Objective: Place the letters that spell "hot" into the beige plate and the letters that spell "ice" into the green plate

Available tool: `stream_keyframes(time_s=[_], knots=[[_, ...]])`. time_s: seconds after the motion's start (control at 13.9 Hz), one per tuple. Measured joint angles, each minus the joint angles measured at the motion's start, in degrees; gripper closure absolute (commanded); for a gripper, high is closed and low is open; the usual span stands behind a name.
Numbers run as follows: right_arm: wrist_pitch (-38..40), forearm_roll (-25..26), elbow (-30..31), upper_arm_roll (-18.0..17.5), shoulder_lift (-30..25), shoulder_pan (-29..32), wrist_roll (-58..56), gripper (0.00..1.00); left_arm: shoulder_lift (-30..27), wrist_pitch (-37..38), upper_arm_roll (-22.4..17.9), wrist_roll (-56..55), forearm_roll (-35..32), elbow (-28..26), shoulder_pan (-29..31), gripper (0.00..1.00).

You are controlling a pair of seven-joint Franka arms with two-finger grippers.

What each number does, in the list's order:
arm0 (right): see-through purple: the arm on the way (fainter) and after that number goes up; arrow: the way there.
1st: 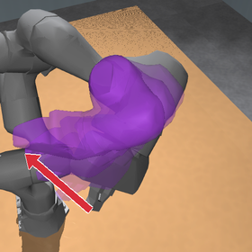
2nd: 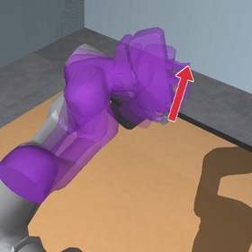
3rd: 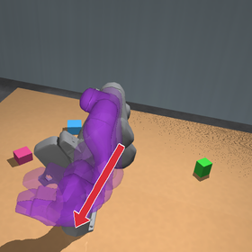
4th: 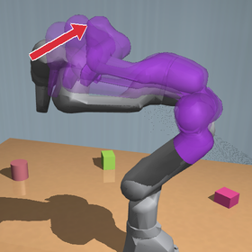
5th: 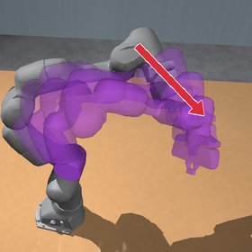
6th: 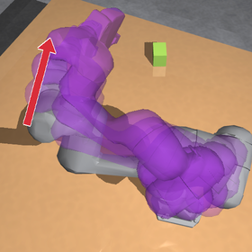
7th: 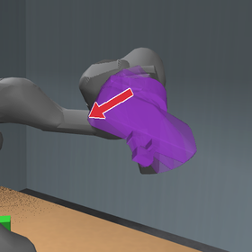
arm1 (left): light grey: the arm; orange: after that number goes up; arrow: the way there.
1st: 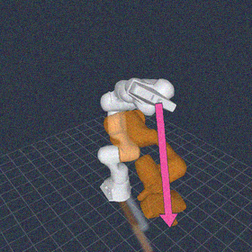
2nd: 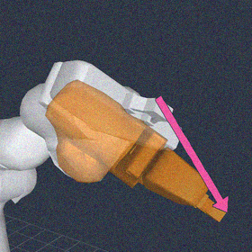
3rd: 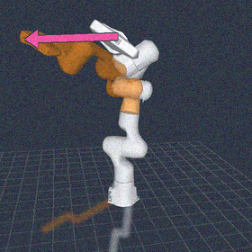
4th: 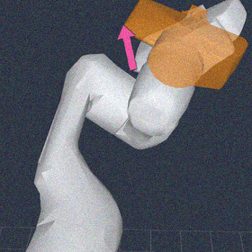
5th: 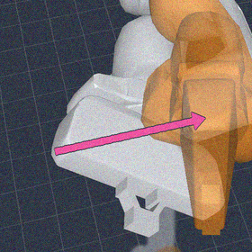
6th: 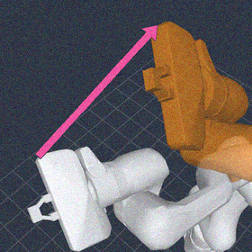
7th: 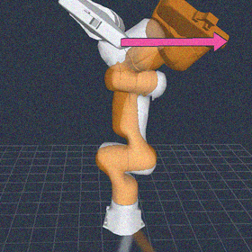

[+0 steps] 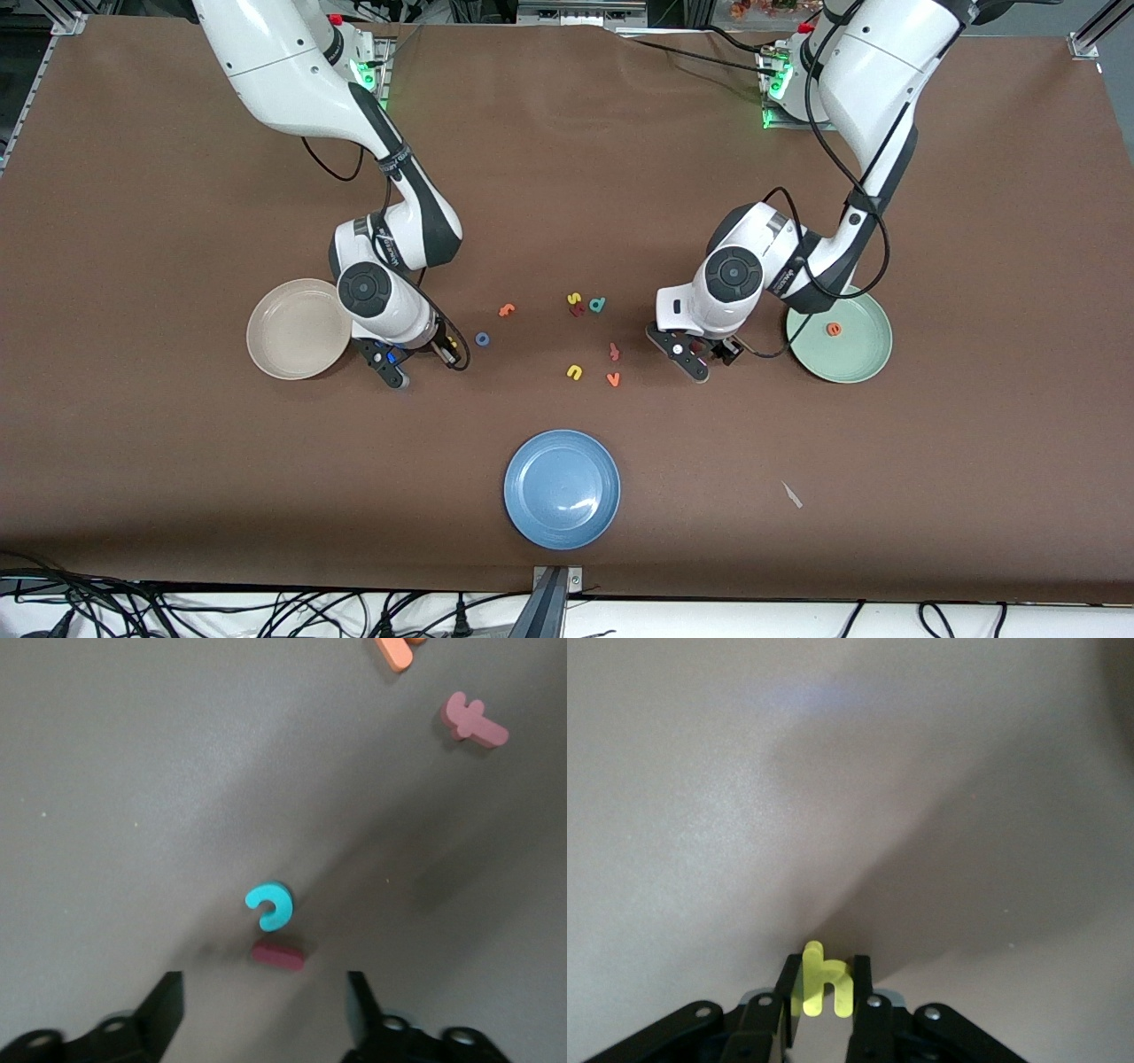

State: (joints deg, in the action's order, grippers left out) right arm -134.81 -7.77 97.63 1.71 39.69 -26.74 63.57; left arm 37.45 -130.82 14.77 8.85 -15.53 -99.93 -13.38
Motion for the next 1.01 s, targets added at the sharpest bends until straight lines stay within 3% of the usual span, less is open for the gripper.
stream_keyframes(time_s=[0.43, 0.79, 1.01], knots=[[9.4, 0.0, 0.4, 5.1, -3.6, 0.4, -19.2, 1.00, 1.4, -1.4, 0.0, 0.1, -1.9, 0.0, -0.1, 0.39], [8.8, -0.2, 10.6, 12.9, -10.8, 0.7, -38.2, 1.00, 2.0, -1.6, 0.2, 0.1, -2.0, 0.0, -0.7, 0.39], [4.1, -0.4, 17.6, 17.6, -13.7, 0.9, -50.6, 1.00, 2.5, -2.4, 0.1, 0.1, -2.2, -0.1, -0.8, 0.42]])
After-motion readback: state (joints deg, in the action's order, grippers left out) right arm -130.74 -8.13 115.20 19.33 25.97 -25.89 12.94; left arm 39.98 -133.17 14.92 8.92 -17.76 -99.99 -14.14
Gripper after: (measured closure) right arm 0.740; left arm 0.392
